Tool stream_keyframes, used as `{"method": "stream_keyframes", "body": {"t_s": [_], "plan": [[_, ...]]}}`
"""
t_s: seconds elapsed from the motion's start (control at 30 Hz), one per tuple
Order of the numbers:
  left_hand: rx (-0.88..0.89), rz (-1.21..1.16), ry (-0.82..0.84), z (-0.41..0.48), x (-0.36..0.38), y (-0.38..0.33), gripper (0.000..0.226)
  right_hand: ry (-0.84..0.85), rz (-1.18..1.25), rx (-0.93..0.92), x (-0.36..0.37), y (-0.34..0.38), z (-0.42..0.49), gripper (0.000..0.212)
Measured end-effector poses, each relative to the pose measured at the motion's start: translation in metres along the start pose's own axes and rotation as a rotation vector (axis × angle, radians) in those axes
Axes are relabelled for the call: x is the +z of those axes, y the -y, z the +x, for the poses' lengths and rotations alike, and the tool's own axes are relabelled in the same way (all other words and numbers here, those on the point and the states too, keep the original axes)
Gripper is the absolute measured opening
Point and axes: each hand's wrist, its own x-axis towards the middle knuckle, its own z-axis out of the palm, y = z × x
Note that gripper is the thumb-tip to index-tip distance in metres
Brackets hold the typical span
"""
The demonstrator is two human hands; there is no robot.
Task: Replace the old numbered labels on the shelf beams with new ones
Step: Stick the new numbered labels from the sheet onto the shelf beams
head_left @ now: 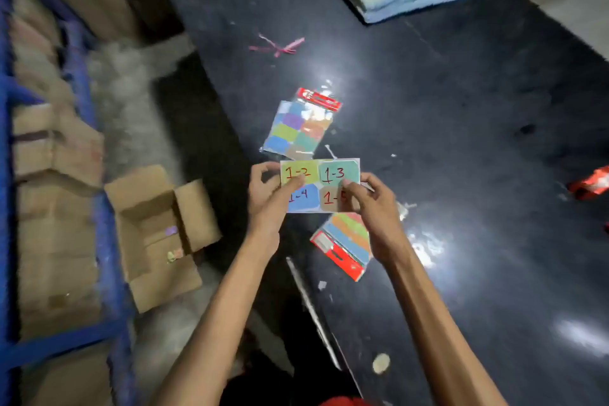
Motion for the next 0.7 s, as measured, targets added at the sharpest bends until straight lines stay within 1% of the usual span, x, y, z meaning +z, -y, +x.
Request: {"method": "stream_keyframes", "body": {"t_s": [0.07,0.17,0.27,0.3,0.37,0.5,0.53,0.6,0.67,0.7], "plan": [[0.095,-0.055,-0.057,-0.008,-0.048,-0.026,0.043,0.144,-0.029,-0.047,0.05,0.014,-0.004,0.009],[0.252,-0.111,-0.268,-0.041,-0.145,-0.059,0.052,0.42,-0.089,-0.098,0.146,0.026,-0.034,0.017],[0.359,-0.174,-0.455,-0.092,-0.216,-0.073,0.055,0.644,-0.116,-0.122,0.219,0.029,-0.082,0.015],[0.4,-0.202,-0.557,-0.12,-0.248,-0.076,0.055,0.75,-0.125,-0.119,0.25,0.025,-0.112,0.015],[0.45,-0.263,-0.666,-0.161,-0.284,-0.074,0.058,0.863,-0.11,-0.116,0.284,0.019,-0.156,0.017],[0.506,-0.338,-0.968,-0.263,-0.349,-0.056,0.059,1.075,-0.149,-0.177,0.335,-0.008,-0.266,0.019],[0.519,-0.355,-1.023,-0.285,-0.359,-0.052,0.059,1.111,-0.16,-0.212,0.341,-0.015,-0.289,0.018],[0.535,-0.387,-1.141,-0.344,-0.379,-0.043,0.056,1.204,-0.182,-0.339,0.352,-0.033,-0.349,0.016],[0.551,-0.411,-1.218,-0.402,-0.393,-0.033,0.053,1.254,-0.184,-0.539,0.355,-0.048,-0.406,0.031],[0.55,-0.422,-1.249,-0.426,-0.397,-0.028,0.052,1.263,-0.203,-0.681,0.355,-0.054,-0.429,0.04]]}}
